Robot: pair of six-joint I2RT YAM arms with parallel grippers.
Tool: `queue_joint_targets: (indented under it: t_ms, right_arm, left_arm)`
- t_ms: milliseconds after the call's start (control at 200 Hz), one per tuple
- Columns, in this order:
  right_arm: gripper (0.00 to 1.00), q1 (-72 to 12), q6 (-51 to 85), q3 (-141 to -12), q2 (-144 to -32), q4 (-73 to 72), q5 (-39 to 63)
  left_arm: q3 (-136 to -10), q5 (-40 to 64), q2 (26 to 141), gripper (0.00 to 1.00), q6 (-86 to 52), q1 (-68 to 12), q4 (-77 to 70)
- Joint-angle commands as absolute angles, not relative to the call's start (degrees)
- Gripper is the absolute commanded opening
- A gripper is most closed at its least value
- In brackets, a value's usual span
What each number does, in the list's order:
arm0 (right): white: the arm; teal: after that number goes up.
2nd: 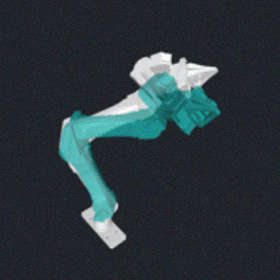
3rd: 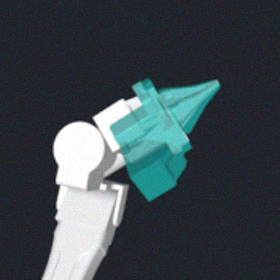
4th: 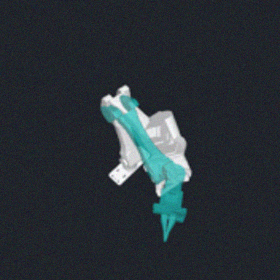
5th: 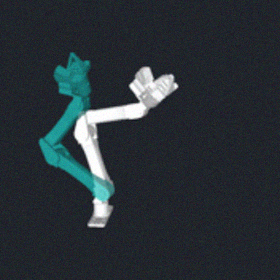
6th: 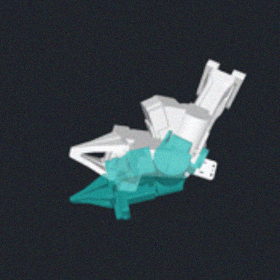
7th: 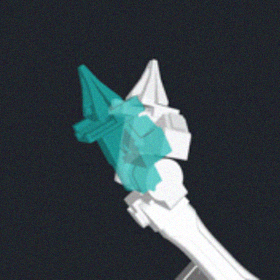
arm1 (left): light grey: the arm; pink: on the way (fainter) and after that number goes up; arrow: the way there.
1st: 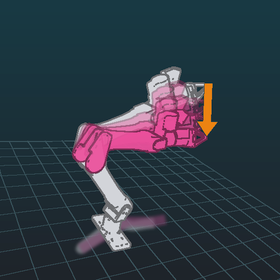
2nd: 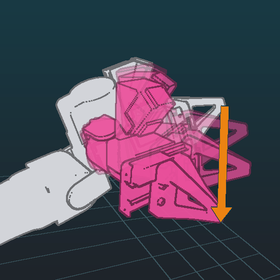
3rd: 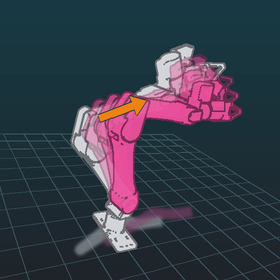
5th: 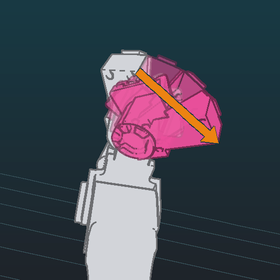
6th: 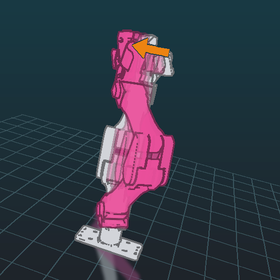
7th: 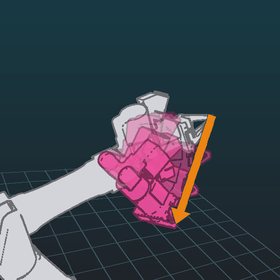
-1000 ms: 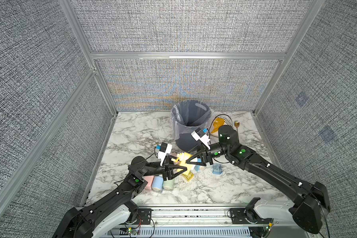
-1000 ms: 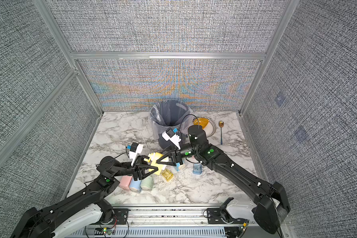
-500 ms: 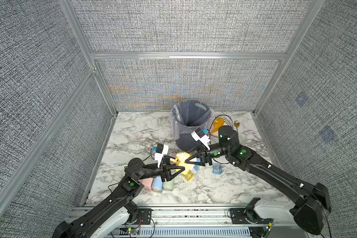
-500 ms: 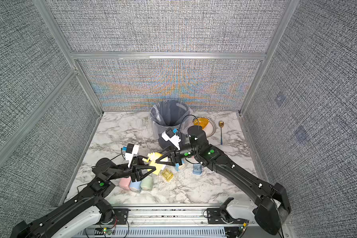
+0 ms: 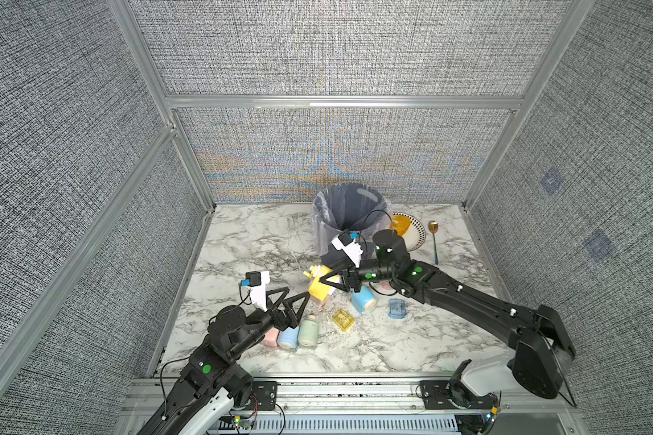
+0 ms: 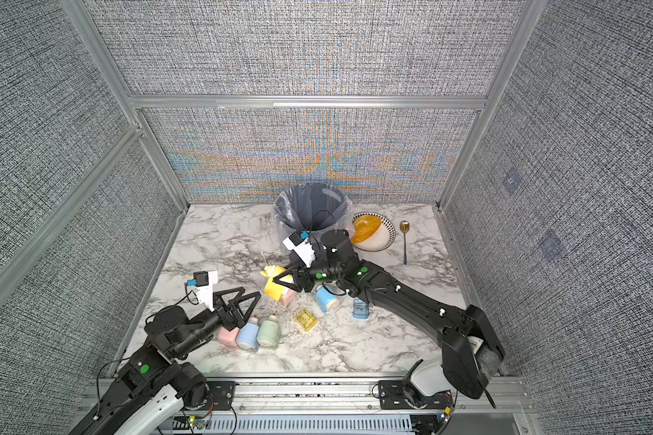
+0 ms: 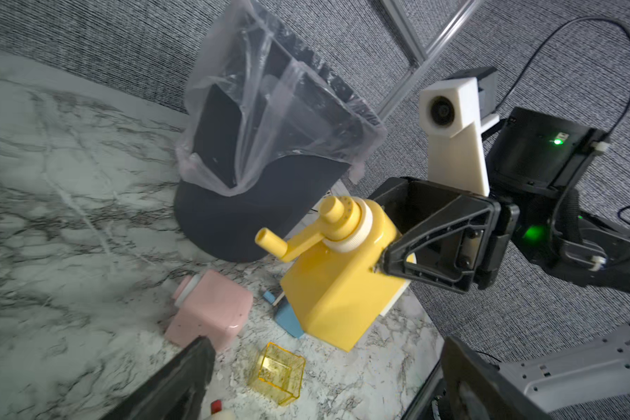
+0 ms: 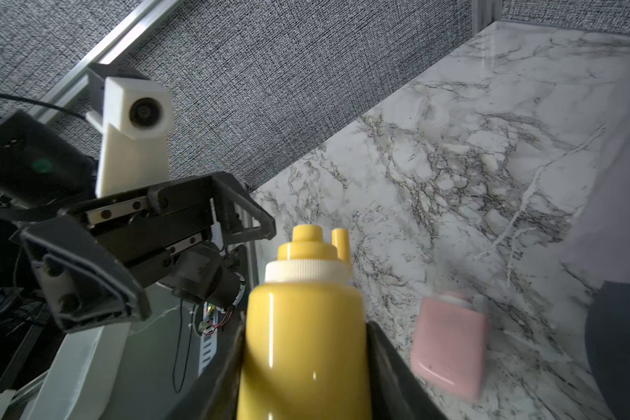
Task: Take out the pencil sharpener tray and clean the shavings
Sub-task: Place the pencil sharpener at the center of the board.
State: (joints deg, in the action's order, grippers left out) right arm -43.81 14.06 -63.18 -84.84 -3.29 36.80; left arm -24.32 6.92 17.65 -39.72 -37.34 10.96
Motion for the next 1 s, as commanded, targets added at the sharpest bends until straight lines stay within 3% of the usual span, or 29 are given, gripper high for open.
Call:
queue_joint_targets:
  t_ms: [0, 475, 996]
  right_arm:
    - [0.33, -46.2, 11.5, -66.5, -88.3, -6.5, 27.5]
    - [0.33, -55.9, 1.9, -88.8, -113.1, 0.3, 3.1]
    - [0.33, -56.4, 0.4, -98.5, -129.0, 0.3, -5.2]
  left_arm:
    - [-24.9, -1.9, 14.2, 1.0, -40.7, -37.3, 18.1]
    - [-25.3, -6.2, 5.1, 1.0, -40.1, -37.3, 22.5]
    - [-24.1, -5.7, 4.7, 1.0, -40.7, -37.3, 20.8]
